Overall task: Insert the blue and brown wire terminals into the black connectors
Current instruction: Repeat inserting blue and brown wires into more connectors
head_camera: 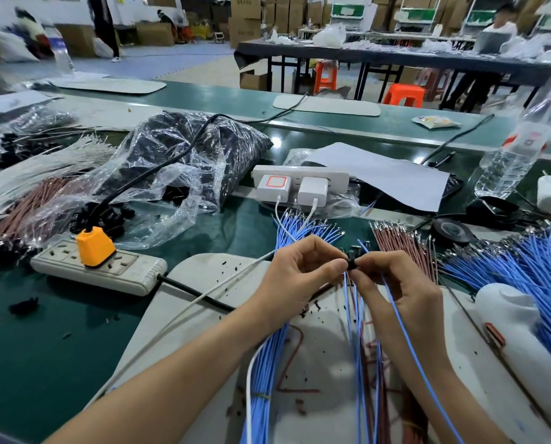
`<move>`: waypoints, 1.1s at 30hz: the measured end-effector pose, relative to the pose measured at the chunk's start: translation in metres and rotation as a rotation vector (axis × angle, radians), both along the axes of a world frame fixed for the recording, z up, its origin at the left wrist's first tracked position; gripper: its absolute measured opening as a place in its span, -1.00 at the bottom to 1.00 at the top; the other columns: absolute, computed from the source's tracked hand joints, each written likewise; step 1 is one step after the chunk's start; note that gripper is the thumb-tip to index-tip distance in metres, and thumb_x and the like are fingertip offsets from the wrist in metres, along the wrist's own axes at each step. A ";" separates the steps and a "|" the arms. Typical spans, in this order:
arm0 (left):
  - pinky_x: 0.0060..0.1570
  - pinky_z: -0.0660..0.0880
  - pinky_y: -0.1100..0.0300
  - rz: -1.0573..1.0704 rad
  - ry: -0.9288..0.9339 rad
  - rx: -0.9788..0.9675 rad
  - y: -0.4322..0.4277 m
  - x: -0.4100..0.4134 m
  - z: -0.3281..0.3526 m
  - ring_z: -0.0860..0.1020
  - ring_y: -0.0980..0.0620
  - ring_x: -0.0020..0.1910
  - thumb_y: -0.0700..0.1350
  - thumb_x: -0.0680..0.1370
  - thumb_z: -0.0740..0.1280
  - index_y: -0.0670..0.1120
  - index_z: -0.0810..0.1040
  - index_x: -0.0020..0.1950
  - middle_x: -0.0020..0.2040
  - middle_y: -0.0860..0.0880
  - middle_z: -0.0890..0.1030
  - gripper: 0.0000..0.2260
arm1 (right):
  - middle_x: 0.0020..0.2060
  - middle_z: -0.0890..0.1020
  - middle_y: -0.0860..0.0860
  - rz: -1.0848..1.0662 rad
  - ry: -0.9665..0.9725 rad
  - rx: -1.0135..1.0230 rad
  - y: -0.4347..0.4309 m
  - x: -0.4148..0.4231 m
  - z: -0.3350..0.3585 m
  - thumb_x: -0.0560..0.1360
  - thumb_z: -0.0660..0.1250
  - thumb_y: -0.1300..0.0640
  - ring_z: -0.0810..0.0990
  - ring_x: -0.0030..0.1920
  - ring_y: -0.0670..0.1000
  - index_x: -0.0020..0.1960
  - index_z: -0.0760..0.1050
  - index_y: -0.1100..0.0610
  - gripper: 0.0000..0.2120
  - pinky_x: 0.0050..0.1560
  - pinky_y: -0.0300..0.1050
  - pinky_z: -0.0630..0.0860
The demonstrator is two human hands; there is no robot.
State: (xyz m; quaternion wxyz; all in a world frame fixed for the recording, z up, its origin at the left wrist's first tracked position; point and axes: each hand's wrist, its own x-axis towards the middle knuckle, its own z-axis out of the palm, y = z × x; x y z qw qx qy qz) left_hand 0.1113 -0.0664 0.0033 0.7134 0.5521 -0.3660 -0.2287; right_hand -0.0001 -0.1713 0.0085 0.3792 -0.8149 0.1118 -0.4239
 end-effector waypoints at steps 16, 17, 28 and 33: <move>-0.13 0.55 0.28 -0.059 0.059 0.044 0.000 0.001 0.001 0.61 0.10 -0.27 -0.36 0.50 0.35 -0.18 0.57 -0.13 -0.26 0.01 0.66 -0.90 | -0.33 0.59 -0.08 0.079 0.140 0.129 -0.008 0.002 -0.006 0.41 0.44 0.36 0.55 -0.27 -0.12 -0.21 0.49 -0.05 -0.69 -0.20 -0.40 0.42; -0.13 0.55 0.27 -0.053 0.052 0.046 0.000 0.001 0.001 0.61 0.10 -0.27 -0.36 0.50 0.36 -0.17 0.57 -0.14 -0.26 0.01 0.66 -0.89 | -0.32 0.57 -0.08 0.079 0.148 0.102 -0.007 0.002 -0.005 0.42 0.43 0.37 0.53 -0.26 -0.11 -0.21 0.47 -0.05 -0.68 -0.20 -0.40 0.41; -0.15 0.57 0.25 0.157 0.025 -0.011 -0.003 -0.010 0.000 0.63 0.10 -0.28 -0.33 0.49 0.39 -0.18 0.56 -0.16 -0.31 0.01 0.66 -0.92 | -0.31 0.46 0.00 0.012 0.124 -0.052 0.005 0.005 -0.006 0.48 0.35 0.39 0.43 -0.30 -0.03 -0.17 0.43 0.18 -0.84 -0.24 -0.34 0.33; -0.14 0.54 0.30 0.339 0.139 -0.065 -0.004 0.001 0.003 0.61 0.09 -0.25 -0.33 0.52 0.35 -0.15 0.54 -0.13 -0.25 -0.03 0.62 -0.90 | -0.29 0.53 0.00 0.053 0.118 -0.036 0.014 0.007 -0.008 0.50 0.22 0.16 0.52 -0.24 0.02 -0.16 0.45 0.15 -0.91 -0.18 -0.22 0.40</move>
